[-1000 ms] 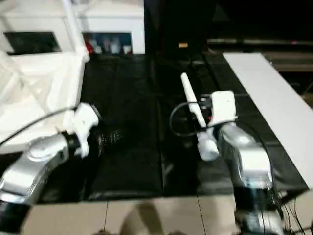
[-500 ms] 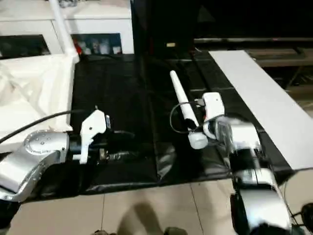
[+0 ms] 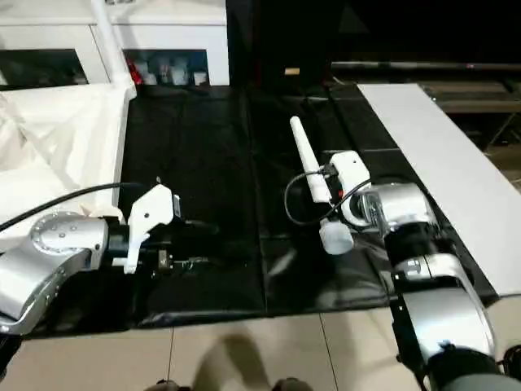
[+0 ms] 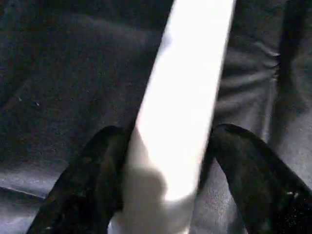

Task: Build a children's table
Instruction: Pick table leg

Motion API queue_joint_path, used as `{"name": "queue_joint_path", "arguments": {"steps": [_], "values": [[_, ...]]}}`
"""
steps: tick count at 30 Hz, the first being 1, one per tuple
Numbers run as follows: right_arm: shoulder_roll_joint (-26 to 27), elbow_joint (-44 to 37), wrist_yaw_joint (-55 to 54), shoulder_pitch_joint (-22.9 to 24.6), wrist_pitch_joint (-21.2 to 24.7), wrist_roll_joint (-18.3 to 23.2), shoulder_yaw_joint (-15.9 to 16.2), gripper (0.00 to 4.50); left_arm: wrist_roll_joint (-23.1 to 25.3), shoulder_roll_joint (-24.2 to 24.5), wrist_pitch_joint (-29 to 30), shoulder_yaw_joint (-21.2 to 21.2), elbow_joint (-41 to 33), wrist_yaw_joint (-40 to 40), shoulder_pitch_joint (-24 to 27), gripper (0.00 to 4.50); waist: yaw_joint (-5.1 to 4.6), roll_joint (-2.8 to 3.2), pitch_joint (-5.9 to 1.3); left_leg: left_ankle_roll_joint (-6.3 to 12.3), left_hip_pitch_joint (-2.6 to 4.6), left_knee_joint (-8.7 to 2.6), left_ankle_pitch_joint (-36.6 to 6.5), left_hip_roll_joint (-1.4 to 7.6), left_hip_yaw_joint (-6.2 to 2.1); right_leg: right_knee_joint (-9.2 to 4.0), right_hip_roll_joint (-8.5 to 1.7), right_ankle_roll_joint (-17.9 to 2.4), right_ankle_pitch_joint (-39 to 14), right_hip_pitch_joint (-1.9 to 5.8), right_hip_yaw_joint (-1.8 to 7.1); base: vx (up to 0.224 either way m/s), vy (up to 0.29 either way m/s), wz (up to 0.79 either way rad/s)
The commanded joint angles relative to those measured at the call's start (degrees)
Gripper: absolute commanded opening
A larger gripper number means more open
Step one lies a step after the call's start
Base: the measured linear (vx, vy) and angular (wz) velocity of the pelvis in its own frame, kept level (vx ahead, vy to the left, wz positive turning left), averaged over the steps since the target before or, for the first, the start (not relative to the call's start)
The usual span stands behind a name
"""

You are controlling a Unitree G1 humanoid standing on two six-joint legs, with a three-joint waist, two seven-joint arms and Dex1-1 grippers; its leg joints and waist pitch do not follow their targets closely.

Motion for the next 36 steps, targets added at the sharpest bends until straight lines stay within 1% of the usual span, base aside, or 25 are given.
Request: {"name": "queue_joint_path", "arguments": {"steps": [1, 4, 5, 7, 8, 9, 11, 14, 15, 16, 17, 18, 19, 20, 21, 22, 23, 24, 25, 26, 27, 28, 30, 33, 36], "values": [[-0.7, 1.3, 1.6, -1.1, 0.8, -0.9, 1.0, 2.78, 0.0, 0.6, 0.5, -0.7, -1.6, -0.2, -0.8, 3.2, 0.3, -0.44, -4.78, -0.73, 0.59, -4.41, -12.9, 1.88, -0.19, -3.82, -1.66, -13.8, -13.2, 2.59, 1.14, 0.054, -0.006, 0.01], [-0.6, 3.2, 2.3, -1.7, 0.5, -1.4, 1.4, 2.48, 0.0, 1.1, 1.0, -0.8, -2.2, -0.3, -0.5, 3.2, 0.71, -0.46, -4.99, 0.67, 0.62, -4.09, -7.9, 1.87, 0.19, -3.26, -1.52, -15.8, -6.2, 2.92, 1.06, 0.054, -0.004, -0.01], [-0.5, 3.6, 2.3, -1.8, 0.3, -1.4, 1.3, 2.48, 0.0, 1.1, 1.1, -0.8, -2.2, -0.3, -0.5, 3.2, 0.76, -0.47, -4.97, 0.87, 0.6, -4.07, -7.7, 1.86, 0.23, -3.24, -1.51, -15.9, -6.0, 2.95, 1.07, 0.0, 0.0, 0.0], [-0.5, 4.2, 2.4, -2.2, 0.1, -1.5, 1.1, 2.26, -0.3, 1.2, 1.3, -0.6, -2.3, -0.3, -0.5, 3.2, 0.95, -0.44, -4.81, 0.87, 0.72, -4.12, -8.8, 1.93, 0.29, -3.44, -1.56, -16.0, -8.0, 2.9, 1.05, 0.0, 0.0, 0.0], [-0.5, 4.3, 2.3, -2.2, 0.1, -1.5, 1.0, 2.18, -0.4, 1.2, 1.3, -0.6, -2.3, -0.3, -0.5, 3.2, 1.05, -0.19, -4.75, 0.61, 0.78, -4.17, -9.5, 1.97, 0.24, -3.5, -1.6, -15.9, -9.1, 2.85, 1.05, 0.0, 0.0, 0.0], [-0.6, 4.5, 1.5, -2.4, -0.3, -1.1, 0.1, 2.07, -0.5, 1.1, 1.3, -0.4, -2.3, -0.2, -0.7, 3.2, 1.26, -0.28, -4.55, -0.44, 0.96, -4.32, -12.0, 2.04, 0.25, -3.8, -1.56, -15.1, -12.7, 2.65, 1.09, 0.0, 0.0, 0.0], [-0.8, 4.0, 1.1, -2.6, -0.4, -0.2, -1.4, 2.01, -0.4, 0.6, 0.9, 0.1, -2.0, 0.4, -1.0, 3.2, 1.3, -0.31, -4.41, -1.45, 1.08, -4.49, -14.2, 2.06, 0.12, -4.02, -1.58, -14.0, -15.7, 2.5, 1.14, 0.0, 0.0, 0.0], [-1.1, -2.5, 1.1, -1.6, 0.8, 4.6, -7.2, 1.89, -0.7, -2.7, 0.7, 2.5, 0.0, 4.5, -3.0, 3.2, 1.37, -0.33, -4.34, -2.07, 1.38, -4.51, -16.2, 2.04, 0.1, -4.26, -1.5, -12.9, -17.9, 2.27, 1.24, 0.0, 0.0, 0.0], [-0.9, -7.1, 1.6, -0.3, 1.2, 7.0, -10.1, 1.87, -1.6, -5.4, 2.0, 4.6, 1.2, 7.6, -4.3, 3.37, 1.69, -0.33, -4.53, -2.1, 1.55, -4.45, -15.5, 2.02, 0.15, -4.24, -1.37, -12.2, -16.5, 2.34, 1.34, 0.0, 0.0, 0.0], [-0.8, -8.5, 1.7, 0.2, 1.0, 7.7, -11.0, 1.87, -2.0, -6.3, 2.4, 5.3, 1.5, 8.6, -4.7, 3.48, 1.69, -0.41, -4.48, -1.96, 1.49, -4.53, -15.1, 2.01, 0.25, -4.29, -1.28, -12.1, -15.6, 2.41, 1.39, 0.0, 0.0, 0.0], [-0.6, -10.7, 1.7, 1.0, 0.5, 8.6, -12.2, 1.86, -2.7, -7.7, 3.0, 6.4, 2.1, 10.2, -5.3, 3.55, 1.69, -0.54, -4.51, -1.75, 1.07, -4.61, -14.0, 1.95, 0.07, -4.12, -1.36, -12.0, -14.9, 2.73, 1.25, 0.0, 0.0, 0.0], [0.2, -17.2, 2.1, 3.4, 0.8, 12.1, -15.9, 1.85, -5.6, -11.4, 5.2, 9.4, 3.0, 13.2, -6.9, 3.58, 1.76, -0.56, -4.43, -1.43, 0.95, -4.6, -13.5, 1.83, 0.15, -4.22, -1.41, -11.8, -14.7, 2.79, 1.28, 0.0, 0.0, 0.0], [0.3, -18.7, 2.3, 4.0, 1.2, 12.8, -16.5, 1.85, -6.2, -11.9, 5.9, 9.7, 2.9, 13.5, -7.2, 3.67, 1.97, -0.62, -4.49, -1.25, 1.14, -4.47, -13.3, 1.86, 0.23, -4.32, -1.45, -11.7, -14.5, 2.72, 1.35, 0.0, 0.0, 0.0], [0.7, -23.2, 2.8, 5.8, 2.4, 14.9, -18.3, 1.85, -8.1, -13.4, 8.1, 10.5, 2.6, 14.2, -8.0, 3.67, 2.05, -0.64, -4.61, -0.78, 0.91, -4.52, -11.9, 1.79, 0.13, -4.13, -1.47, -11.9, -13.5, 3.03, 1.27, 0.0, 0.0, 0.0], [1.2, -26.7, 3.0, 7.0, 4.8, 17.0, -20.2, 1.85, -9.8, -14.7, 9.7, 10.8, 2.4, 14.4, -8.8, 3.81, 2.19, -0.66, -4.71, -0.2, 0.95, -4.41, -10.6, 1.72, 0.14, -3.96, -1.31, -12.1, -12.3, 2.92, 1.23, 0.0, 0.0, 0.0], [1.2, -26.7, 3.0, 7.0, 4.8, 17.0, -20.2, 1.85, -9.8, -14.7, 9.7, 10.8, 2.4, 14.4, -8.8, 3.93, 2.3, -0.74, -4.87, 0.49, 0.85, -4.32, -9.4, 1.71, 0.09, -3.87, -1.34, -12.6, -11.3, 2.97, 1.13, 0.0, 0.0, 0.0], [2.2, -32.7, 4.3, 9.1, 8.3, 21.1, -22.7, 1.85, -12.7, -17.7, 12.6, 12.1, 2.7, 15.9, -10.8, 3.99, 2.19, -0.55, -4.74, 0.6, 0.72, -4.41, -9.1, 1.61, 0.12, -3.88, -1.25, -12.7, -10.8, 3.03, 1.15, 0.0, 0.0, 0.0], [2.5, -34.7, 4.8, 9.8, 9.3, 22.5, -23.3, 1.85, -13.6, -18.8, 13.7, 12.6, 3.1, 16.7, -11.6, 4.04, 2.58, -0.3, -4.84, 1.01, 1.0, -4.2, -8.6, 1.73, 0.19, -3.94, -1.37, -13.4, -9.5, 2.96, 1.22, 0.0, 0.0, 0.0], [3.0, -37.8, 5.5, 11.1, 10.5, 24.7, -24.1, 1.85, -14.9, -20.4, 15.2, 13.5, 3.8, 17.8, -13.0, 4.15, 2.51, -0.47, -4.81, 1.36, 0.84, -4.23, -8.3, 1.65, 0.29, -3.95, -1.17, -13.6, -8.8, 3.1, 1.24, 0.0, 0.0, 0.0], [3.4, -40.6, 6.2, 12.2, 11.4, 26.6, -24.5, 1.85, -15.9, -21.7, 16.5, 14.3, 4.7, 18.7, -14.4, 4.26, 2.85, -0.27, -4.78, 1.77, 0.94, -4.23, -8.5, 1.68, 0.24, -4.12, -1.2, -13.8, -8.7, 2.97, 1.15, 0.0, 0.0, 0.0], [3.8, -43.6, 6.4, 13.5, 12.3, 28.6, -25.0, 1.85, -16.7, -23.1, 17.8, 15.2, 5.6, 19.7, -15.7, 4.26, 3.01, -0.38, -4.79, 1.78, 0.98, -4.32, -9.1, 1.7, 0.1, -4.17, -1.29, -13.7, -9.7, 3.07, 1.05, 0.0, 0.0, 0.0], [4.2, -46.0, 6.5, 14.6, 12.8, 30.1, -25.2, 1.85, -17.4, -24.2, 19.1, 16.0, 6.6, 20.7, -17.0, 4.35, 2.99, -0.18, -4.71, 1.59, 0.83, -4.39, -9.6, 1.72, -0.09, -4.17, -1.47, -13.6, -10.8, 3.14, 0.97, 0.0, 0.0, 0.0], [5.0, -51.4, 6.2, 17.3, 13.8, 32.8, -25.0, 1.85, -19.2, -26.3, 20.2, 18.3, 9.3, 22.9, -20.3, 4.41, 3.08, -0.27, -4.38, 0.72, 1.05, -4.43, -11.3, 1.64, 0.11, -4.88, -1.42, -12.2, -14.8, 2.86, 1.07, 0.0, 0.0, 0.0], [6.5, -56.2, 6.4, 20.1, 15.2, 35.6, -25.4, 1.85, -20.7, -27.3, 21.2, 20.6, 12.7, 25.0, -24.0, 4.5, 3.06, 0.16, -4.32, -0.61, 0.9, -4.77, -12.9, 1.45, -0.3, -5.32, -1.38, -9.4, -19.1, 2.8, 0.9, 0.0, 0.0, 0.0], [7.4, -58.3, 5.9, 21.0, 16.2, 36.8, -25.9, 1.85, -21.2, -27.6, 22.6, 21.7, 14.1, 26.1, -25.2, 4.5, 2.88, 0.25, -4.43, -1.33, 0.81, -4.89, -12.7, 1.51, -0.5, -5.17, -1.43, -9.3, -18.3, 2.8, 0.84, 0.0, 0.0, 0.0]]}}
